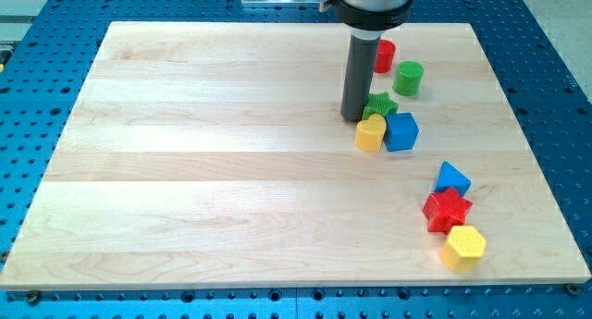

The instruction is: Move the red circle into the group of blocks

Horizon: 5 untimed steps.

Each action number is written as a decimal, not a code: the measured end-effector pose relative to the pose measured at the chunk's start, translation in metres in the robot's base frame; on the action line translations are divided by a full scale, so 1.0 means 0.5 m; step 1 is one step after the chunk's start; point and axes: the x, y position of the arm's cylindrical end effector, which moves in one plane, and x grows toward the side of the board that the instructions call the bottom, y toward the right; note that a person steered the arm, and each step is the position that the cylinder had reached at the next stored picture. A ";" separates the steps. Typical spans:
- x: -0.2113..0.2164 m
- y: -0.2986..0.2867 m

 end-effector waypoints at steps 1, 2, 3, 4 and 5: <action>-0.004 -0.015; -0.105 -0.043; -0.157 0.021; -0.272 0.031; -0.343 0.056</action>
